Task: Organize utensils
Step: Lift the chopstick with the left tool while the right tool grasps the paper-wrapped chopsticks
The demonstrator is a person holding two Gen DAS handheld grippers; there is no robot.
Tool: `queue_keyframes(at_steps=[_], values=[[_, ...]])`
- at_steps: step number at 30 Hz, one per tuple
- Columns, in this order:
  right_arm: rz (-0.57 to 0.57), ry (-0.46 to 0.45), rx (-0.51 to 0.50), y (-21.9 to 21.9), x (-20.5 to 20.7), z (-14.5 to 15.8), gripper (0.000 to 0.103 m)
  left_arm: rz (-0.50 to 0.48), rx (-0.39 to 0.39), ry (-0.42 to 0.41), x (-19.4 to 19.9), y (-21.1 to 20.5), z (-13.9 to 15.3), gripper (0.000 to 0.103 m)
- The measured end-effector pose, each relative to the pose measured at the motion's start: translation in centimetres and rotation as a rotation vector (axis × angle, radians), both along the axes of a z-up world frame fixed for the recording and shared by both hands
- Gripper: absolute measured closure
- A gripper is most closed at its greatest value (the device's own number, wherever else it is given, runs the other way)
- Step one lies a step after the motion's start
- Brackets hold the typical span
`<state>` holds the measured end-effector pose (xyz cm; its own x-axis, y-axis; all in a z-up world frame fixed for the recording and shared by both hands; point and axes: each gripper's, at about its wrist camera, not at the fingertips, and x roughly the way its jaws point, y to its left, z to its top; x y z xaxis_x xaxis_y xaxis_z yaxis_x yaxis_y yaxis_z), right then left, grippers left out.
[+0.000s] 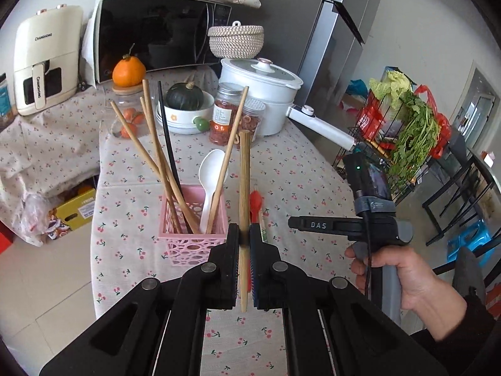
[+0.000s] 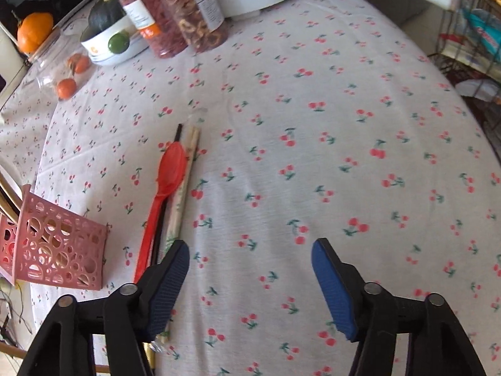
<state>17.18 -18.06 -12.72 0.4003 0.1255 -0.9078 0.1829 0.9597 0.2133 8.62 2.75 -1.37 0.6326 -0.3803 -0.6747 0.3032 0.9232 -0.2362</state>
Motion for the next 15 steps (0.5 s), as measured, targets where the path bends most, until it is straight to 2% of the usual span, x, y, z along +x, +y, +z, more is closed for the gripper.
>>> queue_keyframes(at_steps=[2,5,10,15], values=[[0.016,0.021,0.015,1.3,1.3,-0.8,0.066,0.002,-0.004,-0.013,-0.1,0.8,0.3,0.097],[0.031,0.034,0.006,2.9,3.0,-1.7,0.078,0.009,-0.016,-0.026,0.1,1.9,0.7,0.097],[0.059,0.041,-0.029,4.7,4.6,-2.5,0.084,0.017,-0.034,-0.014,0.4,3.1,0.5,0.097],[0.121,0.027,-0.137,6.4,5.6,-3.0,0.087,0.019,-0.031,-0.009,0.7,3.5,0.4,0.097]])
